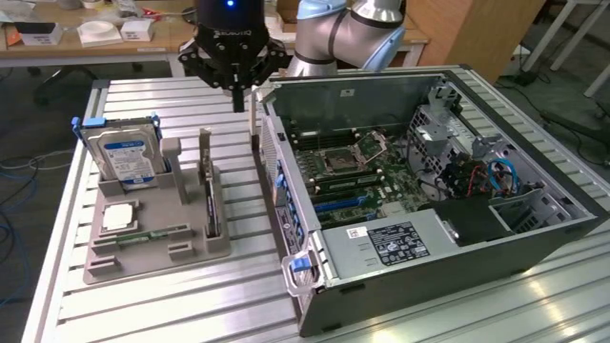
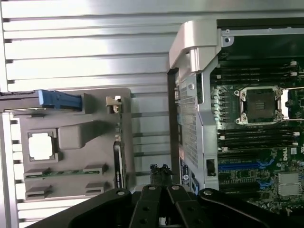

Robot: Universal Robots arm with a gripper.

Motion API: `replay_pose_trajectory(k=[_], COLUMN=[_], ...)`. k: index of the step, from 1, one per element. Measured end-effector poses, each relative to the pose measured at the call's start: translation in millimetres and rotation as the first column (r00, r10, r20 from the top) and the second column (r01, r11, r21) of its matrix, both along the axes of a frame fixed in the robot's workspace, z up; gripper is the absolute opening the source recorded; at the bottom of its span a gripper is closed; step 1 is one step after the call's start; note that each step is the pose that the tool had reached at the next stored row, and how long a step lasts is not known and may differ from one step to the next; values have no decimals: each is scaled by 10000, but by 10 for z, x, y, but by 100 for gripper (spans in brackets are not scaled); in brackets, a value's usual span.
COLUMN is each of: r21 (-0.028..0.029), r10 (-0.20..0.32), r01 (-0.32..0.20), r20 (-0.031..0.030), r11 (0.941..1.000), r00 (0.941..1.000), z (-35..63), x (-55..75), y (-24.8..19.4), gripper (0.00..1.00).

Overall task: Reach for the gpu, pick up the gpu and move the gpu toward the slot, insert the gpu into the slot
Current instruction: 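Reach for the gpu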

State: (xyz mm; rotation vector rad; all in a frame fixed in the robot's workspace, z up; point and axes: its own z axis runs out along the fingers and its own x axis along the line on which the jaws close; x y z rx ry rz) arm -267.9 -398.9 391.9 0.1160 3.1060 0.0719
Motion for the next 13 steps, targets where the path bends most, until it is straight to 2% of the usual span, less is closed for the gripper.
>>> replay_pose_trajectory(k=[13], r21=[0], r10=[1], r01=[-1], r20=[-5], r11=[10000], r00=[10000], z=[-12], x=[-508], y=[0], gripper=[10])
